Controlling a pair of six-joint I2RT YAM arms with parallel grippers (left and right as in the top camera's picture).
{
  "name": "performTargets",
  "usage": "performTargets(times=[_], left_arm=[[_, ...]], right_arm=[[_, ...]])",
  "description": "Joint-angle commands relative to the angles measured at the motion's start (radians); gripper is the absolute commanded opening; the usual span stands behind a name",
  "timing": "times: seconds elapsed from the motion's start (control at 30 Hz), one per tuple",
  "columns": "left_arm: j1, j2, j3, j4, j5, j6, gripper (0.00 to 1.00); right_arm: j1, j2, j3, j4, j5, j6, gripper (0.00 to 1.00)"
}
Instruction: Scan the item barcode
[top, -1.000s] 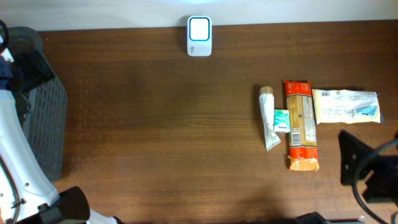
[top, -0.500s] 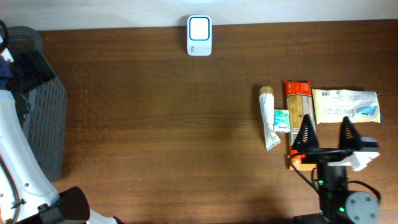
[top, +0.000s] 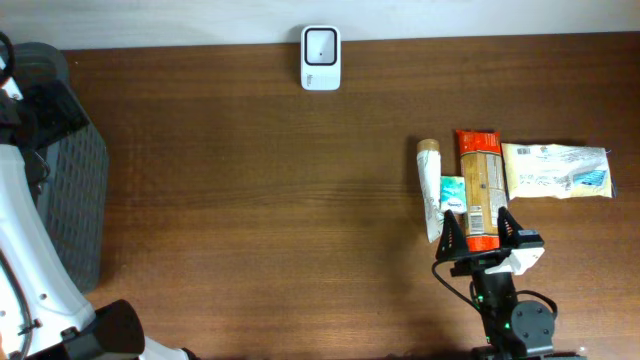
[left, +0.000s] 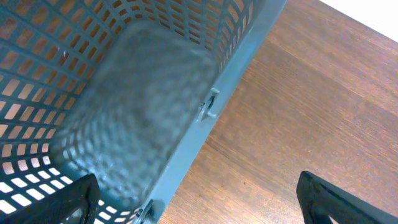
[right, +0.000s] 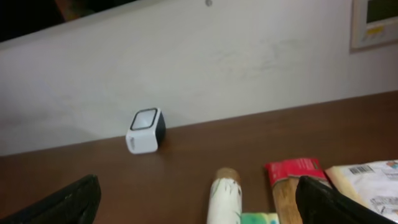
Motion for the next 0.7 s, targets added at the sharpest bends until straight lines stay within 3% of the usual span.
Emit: performTargets(times=[0.0,0.67], left_arm=[[0.003,-0.006,0.006,-0.002,-0.003,0.016,0.99],[-0.011,-0.039,0.006,-0.039,-0.003,0.016,0.99]], right_arm=[[-0.005,-0.009,-0.01,-0.116,-0.021,0.0,0.99],[-0.006,-0.01,-0.01,-0.115,-0.017,0.0,0.99]])
